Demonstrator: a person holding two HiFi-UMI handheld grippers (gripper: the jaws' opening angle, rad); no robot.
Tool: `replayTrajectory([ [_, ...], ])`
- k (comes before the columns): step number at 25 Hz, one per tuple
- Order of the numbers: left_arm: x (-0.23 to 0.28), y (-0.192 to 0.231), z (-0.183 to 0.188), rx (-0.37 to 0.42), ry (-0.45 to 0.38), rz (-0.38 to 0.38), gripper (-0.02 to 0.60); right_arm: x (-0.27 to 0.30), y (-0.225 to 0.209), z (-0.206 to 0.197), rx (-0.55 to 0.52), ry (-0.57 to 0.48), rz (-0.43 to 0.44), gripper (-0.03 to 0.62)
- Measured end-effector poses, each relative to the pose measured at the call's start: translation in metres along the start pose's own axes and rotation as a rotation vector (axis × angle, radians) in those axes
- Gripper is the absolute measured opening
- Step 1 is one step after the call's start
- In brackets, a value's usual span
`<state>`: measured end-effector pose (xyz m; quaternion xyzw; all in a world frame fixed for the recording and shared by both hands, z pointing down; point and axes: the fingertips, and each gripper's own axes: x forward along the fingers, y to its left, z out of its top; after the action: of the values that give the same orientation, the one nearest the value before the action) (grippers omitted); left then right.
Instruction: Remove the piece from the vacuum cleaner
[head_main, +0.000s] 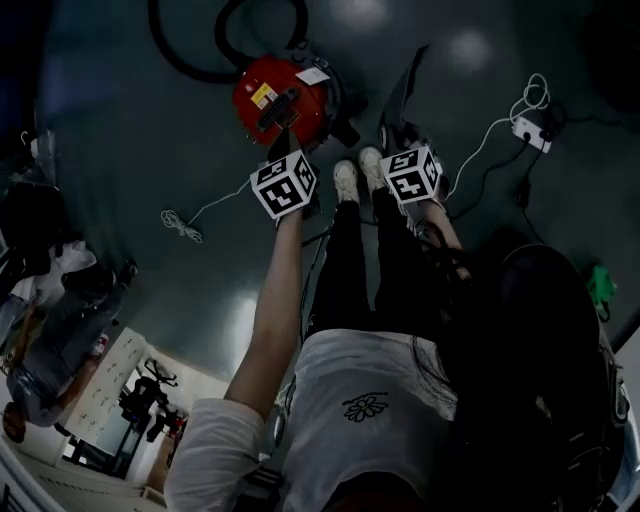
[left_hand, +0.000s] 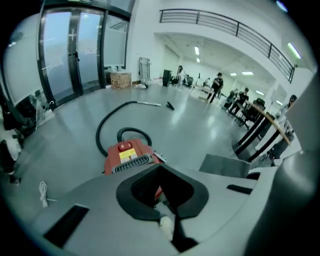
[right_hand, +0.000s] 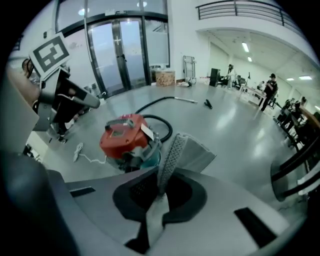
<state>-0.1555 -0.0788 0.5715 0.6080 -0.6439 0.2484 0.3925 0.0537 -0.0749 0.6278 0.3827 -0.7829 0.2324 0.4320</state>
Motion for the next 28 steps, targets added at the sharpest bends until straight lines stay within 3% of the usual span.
replayTrajectory([
  [5,-0.091,-0.015,0.081,-0.082,-0.237,-0.055,0.003,-0.102,0.003,0.097,0.052,-0.198,-0.069,0.025],
  [11,-0.203,-0.044,0.162,-0.130,-0.472,-0.129,0.003,-0.224,0.004,0.200,0.097,-0.458,-0.075,0.025],
  [14,-0.262,-0.047,0.197,-0.177,-0.637,-0.159,0.003,-0.277,0.018,0.243,0.042,-0.599,-0.069,0.025],
  [17,-0.316,-0.035,0.230,-0.150,-0.786,-0.163,0.003,-0.323,0.040,0.294,-0.018,-0.743,-0.041,0.025],
  [20,-0.366,-0.018,0.254,-0.131,-0.913,-0.149,0.003,-0.363,0.061,0.337,-0.042,-0.862,-0.015,0.026],
  [24,-0.413,-0.005,0.261,-0.170,-1.031,-0.132,0.003,-0.410,0.084,0.362,-0.095,-0.985,0.032,0.025],
  [28,-0.442,0.004,0.274,-0.193,-1.116,-0.154,0.003,-0.433,0.104,0.378,-0.194,-1.022,0.016,0.026],
])
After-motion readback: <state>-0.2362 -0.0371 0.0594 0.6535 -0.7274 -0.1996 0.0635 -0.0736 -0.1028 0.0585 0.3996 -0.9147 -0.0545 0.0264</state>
